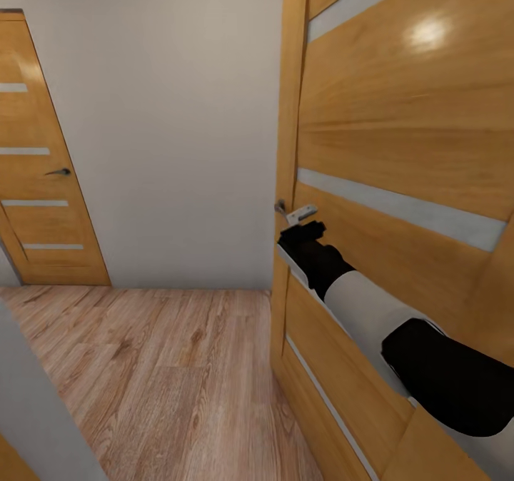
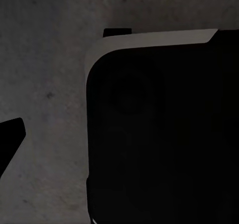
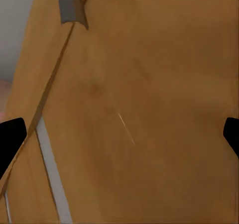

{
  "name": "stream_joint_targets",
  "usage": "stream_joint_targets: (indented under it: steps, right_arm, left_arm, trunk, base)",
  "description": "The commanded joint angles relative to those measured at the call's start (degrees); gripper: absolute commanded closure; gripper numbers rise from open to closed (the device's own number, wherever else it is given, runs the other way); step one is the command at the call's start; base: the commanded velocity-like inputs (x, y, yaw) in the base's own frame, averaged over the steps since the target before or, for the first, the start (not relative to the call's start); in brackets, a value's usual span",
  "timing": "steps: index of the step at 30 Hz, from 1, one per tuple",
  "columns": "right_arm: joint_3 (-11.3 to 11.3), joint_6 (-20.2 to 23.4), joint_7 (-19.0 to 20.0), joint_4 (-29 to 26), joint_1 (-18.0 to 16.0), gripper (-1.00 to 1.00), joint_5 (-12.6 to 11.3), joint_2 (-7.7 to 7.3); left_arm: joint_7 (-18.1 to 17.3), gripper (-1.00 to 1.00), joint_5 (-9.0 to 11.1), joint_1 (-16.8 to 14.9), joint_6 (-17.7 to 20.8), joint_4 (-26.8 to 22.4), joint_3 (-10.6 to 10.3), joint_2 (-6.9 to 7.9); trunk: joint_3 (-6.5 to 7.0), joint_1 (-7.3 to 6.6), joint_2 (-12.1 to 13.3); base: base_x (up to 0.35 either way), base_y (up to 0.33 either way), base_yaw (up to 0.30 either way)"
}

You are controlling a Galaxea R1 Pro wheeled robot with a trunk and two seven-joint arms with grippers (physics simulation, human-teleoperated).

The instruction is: Move the two storage containers from the living room to the garage. In the garage, place one container on the floor and stack the other container on top of it (either order is fine).

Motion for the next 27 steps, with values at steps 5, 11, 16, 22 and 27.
stream_joint_targets:
  steps: [5, 11, 16, 22, 27]
  right_arm:
    - [0.1, 0.1, -1.0, 3.1, -0.1, -1.0, 2.0, 0.0]
    - [-0.1, -0.1, -2.2, 5.2, -0.3, -1.0, 2.3, 0.0]
    - [-0.3, -0.2, -2.6, 6.0, -0.4, -1.0, 2.3, 0.0]
    - [-0.6, -0.8, -2.7, 6.5, -1.0, -1.0, 2.3, 0.0]
    - [-0.6, -1.5, -2.6, 6.6, -1.0, -1.0, 2.2, -1.82]
  left_arm:
    - [0.1, -1.0, 0.0, 0.1, -0.1, -0.2, 0.0, -0.01]
    - [0.1, -1.0, 0.0, 0.0, -0.1, -0.2, 0.0, -0.01]
    - [0.1, -1.0, 0.0, 0.1, -0.1, -0.2, 0.0, 0.03]
    - [0.1, -1.0, 0.0, 0.0, -0.1, -0.2, -0.1, 0.06]
    - [0.1, -1.0, 0.0, 0.0, -0.1, -0.2, -0.1, 0.08]
  trunk:
    - [-0.06, 0.0, 0.0]
    - [-0.06, 0.0, 0.0]
    - [-0.06, 0.0, 0.0]
    - [-0.06, 0.0, 0.0]
    - [-0.06, 0.0, 0.0]
  base:
    - [0.0, 0.0, 0.0]
    - [0.0, 0.0, 0.0]
    - [0.0, 0.0, 0.0]
    - [0.0, 0.0, 0.0]
    - [0.0, 0.0, 0.0]
